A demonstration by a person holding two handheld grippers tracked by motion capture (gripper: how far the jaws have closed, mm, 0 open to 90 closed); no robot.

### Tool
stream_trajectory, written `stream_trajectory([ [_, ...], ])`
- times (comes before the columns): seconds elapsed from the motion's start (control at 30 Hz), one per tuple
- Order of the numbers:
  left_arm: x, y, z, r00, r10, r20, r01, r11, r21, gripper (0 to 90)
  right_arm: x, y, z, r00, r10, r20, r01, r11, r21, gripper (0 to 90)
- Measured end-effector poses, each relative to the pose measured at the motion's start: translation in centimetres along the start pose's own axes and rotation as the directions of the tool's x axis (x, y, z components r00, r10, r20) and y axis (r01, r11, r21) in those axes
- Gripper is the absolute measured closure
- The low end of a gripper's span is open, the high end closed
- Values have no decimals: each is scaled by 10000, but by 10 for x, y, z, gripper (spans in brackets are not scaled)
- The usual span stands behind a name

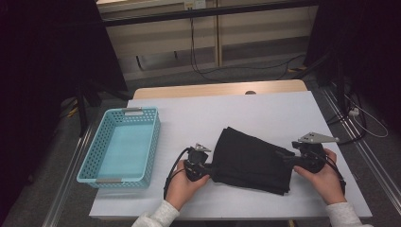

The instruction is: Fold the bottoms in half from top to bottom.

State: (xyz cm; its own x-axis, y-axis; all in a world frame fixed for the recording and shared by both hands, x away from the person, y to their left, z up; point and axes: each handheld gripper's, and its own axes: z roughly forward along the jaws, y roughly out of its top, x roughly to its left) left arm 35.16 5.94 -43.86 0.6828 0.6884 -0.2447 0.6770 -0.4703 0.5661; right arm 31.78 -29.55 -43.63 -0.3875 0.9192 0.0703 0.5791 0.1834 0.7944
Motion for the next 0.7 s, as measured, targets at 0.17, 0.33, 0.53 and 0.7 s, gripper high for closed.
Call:
stream_trajectory([
  [0.17, -1, -1, 0, 9999, -116, 90, 116, 9999, -38, 767, 0, 0, -2, 9999, 71, 82, -70, 9998, -167, 211],
  [0.33, -1, 0, -1, 9998, -152, 104, 152, 9999, 39, 793, 2, 0, -4, 10000, 36, 73, -35, 9998, -213, 203],
  [0.53, 9, 2, -2, 9979, -467, 444, 463, 9989, 118, 805, 3, 2, -5, 9997, -256, -49, 253, 9984, -507, 171],
  [0.7, 16, 4, -8, 9959, -704, 566, 702, 9975, 55, 809, 5, 2, -5, 9997, -241, 36, 242, 9985, -482, 161],
])
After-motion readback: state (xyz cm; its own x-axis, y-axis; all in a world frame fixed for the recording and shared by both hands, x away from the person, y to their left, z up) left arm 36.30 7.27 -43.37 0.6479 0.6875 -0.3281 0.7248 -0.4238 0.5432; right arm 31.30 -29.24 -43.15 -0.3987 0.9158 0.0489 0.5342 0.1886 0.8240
